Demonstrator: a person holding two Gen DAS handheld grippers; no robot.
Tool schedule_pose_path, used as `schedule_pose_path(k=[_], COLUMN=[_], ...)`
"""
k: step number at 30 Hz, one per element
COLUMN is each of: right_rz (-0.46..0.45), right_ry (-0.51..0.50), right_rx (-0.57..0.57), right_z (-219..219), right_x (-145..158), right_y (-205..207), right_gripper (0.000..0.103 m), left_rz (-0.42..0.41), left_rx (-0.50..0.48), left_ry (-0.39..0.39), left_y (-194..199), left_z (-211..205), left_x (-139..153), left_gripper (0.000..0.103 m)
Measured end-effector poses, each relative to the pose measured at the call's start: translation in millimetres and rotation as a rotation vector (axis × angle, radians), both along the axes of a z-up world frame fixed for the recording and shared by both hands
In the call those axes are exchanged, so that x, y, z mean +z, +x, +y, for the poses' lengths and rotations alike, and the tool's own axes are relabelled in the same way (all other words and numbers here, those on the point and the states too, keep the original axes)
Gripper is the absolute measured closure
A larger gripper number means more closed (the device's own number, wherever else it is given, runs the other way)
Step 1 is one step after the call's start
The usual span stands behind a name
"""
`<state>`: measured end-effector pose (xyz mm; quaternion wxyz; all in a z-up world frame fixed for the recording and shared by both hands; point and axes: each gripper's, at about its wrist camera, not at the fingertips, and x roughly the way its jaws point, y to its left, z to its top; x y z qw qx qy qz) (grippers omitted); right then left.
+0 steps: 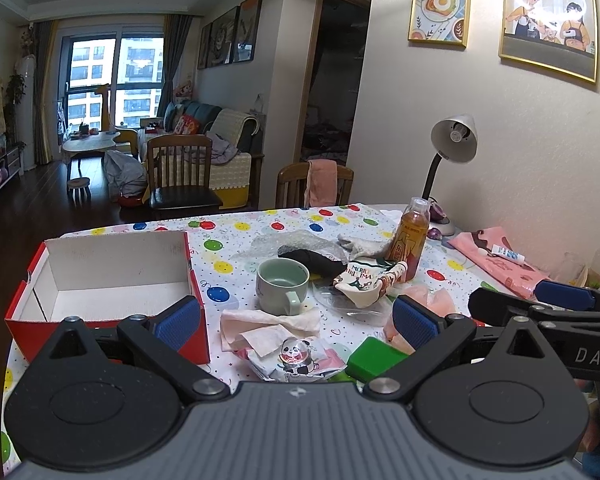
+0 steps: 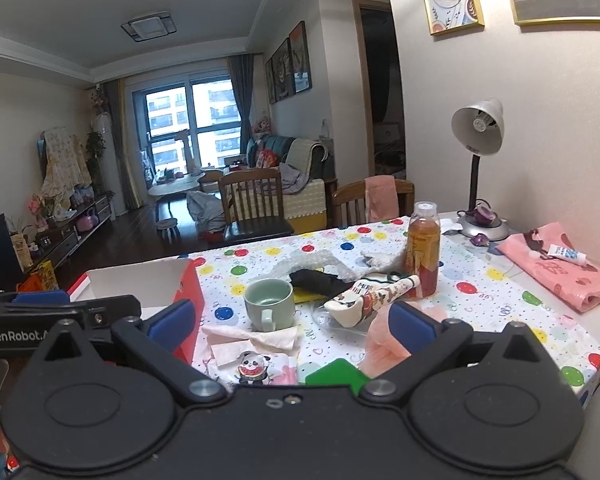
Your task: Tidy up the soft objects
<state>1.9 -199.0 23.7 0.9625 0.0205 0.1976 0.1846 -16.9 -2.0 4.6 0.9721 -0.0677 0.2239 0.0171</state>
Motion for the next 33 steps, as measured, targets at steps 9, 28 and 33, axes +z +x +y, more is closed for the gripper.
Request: schedule_pose_path(k=[9,28,33], right_rz=[-0.023,-0.02,0.031], right_ry=[-0.009,-0.013,-0.014], right_rx=[-0.015,-0.027,0.001], right_z=[0,-12,-19], right_x=[3,0,-11], right_y=[-5,6,29], right_gripper=[0.001,0.003,0.007], left_rz=[-0.019,0.02,0.049], left_rx=[-0.001,-0.009,-0.043], left_ry=[-0.002,-0.005,-0.017], left_y=[-4,15,36], left_z=[1,-6,-11], left_x=[1,-6,-15], left_gripper=[0.0,0.0,0.0])
